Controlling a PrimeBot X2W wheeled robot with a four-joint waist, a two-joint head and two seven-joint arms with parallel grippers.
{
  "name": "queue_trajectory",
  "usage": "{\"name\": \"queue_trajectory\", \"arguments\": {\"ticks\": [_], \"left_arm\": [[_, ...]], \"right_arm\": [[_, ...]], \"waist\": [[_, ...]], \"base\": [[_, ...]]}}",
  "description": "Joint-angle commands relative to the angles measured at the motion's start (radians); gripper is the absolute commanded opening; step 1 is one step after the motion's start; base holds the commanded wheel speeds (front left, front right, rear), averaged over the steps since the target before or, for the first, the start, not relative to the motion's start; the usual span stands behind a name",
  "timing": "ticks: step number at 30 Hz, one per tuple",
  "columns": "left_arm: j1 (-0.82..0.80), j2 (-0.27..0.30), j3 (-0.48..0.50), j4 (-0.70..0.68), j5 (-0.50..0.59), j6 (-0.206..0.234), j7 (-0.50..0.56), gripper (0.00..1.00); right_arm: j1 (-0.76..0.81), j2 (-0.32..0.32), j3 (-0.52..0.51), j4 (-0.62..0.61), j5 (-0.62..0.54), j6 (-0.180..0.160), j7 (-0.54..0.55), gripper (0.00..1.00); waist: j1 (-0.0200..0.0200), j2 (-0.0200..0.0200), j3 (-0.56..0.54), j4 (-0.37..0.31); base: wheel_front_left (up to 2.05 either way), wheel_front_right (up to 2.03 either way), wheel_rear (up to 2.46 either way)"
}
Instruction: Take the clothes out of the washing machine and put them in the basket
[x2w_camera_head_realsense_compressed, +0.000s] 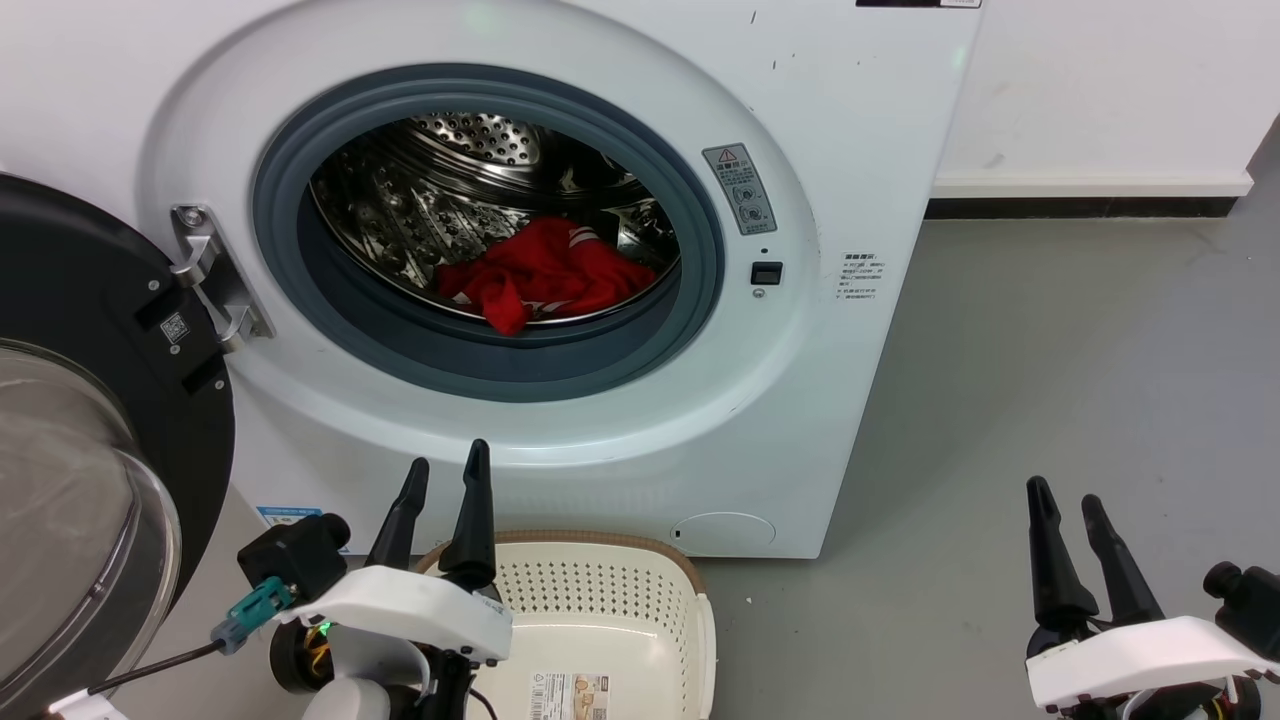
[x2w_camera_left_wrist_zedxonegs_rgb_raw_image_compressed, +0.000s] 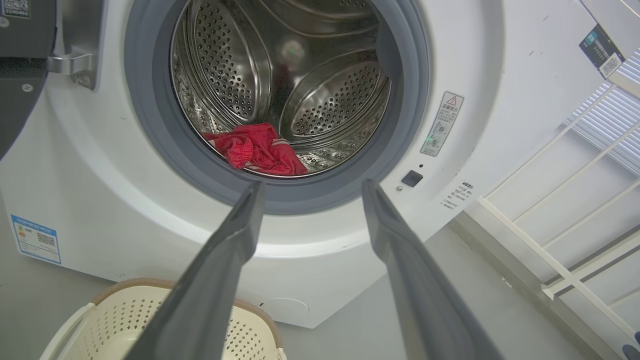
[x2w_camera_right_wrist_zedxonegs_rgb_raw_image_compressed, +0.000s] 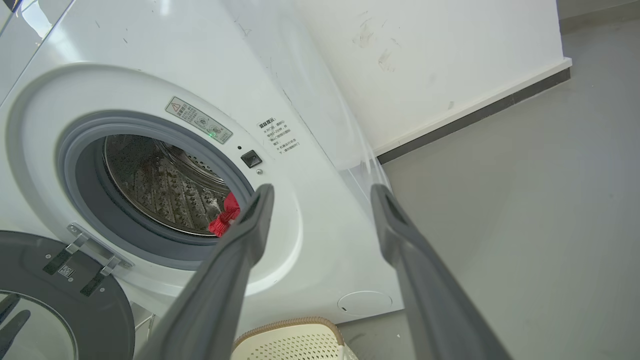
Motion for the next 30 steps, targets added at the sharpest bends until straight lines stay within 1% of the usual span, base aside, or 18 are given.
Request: {"name": "queue_trajectory", "arguments": {"ticks": [1, 17, 24, 30], "left_arm": [[-0.023, 0.003, -0.007, -0.014, 0.037, 0.007, -0.011, 1.00], [-0.022, 0.013, -0.029, -0.027, 0.221, 0.035, -0.053, 1.00], [-0.024, 0.020, -0.048, -0.024, 0.297, 0.041, -0.069, 1.00], [-0.024, 0.026, -0.051, -0.021, 0.352, 0.056, -0.082, 1.00]], "right_arm": [[-0.004, -0.004, -0.004, -0.020, -0.038, 0.000, -0.007, 1.00], [0.019, -0.004, -0.024, -0.074, -0.253, 0.000, -0.012, 1.00], [0.028, -0.004, -0.028, -0.083, -0.326, 0.000, -0.016, 1.00], [0.039, -0.005, -0.031, -0.088, -0.383, 0.000, -0.016, 1.00]], "waist": [[0.0000, 0.0000, 0.000, 0.000], [0.0000, 0.0000, -0.006, 0.007], [0.0000, 0.0000, -0.006, 0.009], [0.0000, 0.0000, -0.007, 0.012]], "base": [[0.00, 0.00, 0.00], [0.00, 0.00, 0.00], [0.00, 0.00, 0.00], [0.00, 0.00, 0.00]]}}
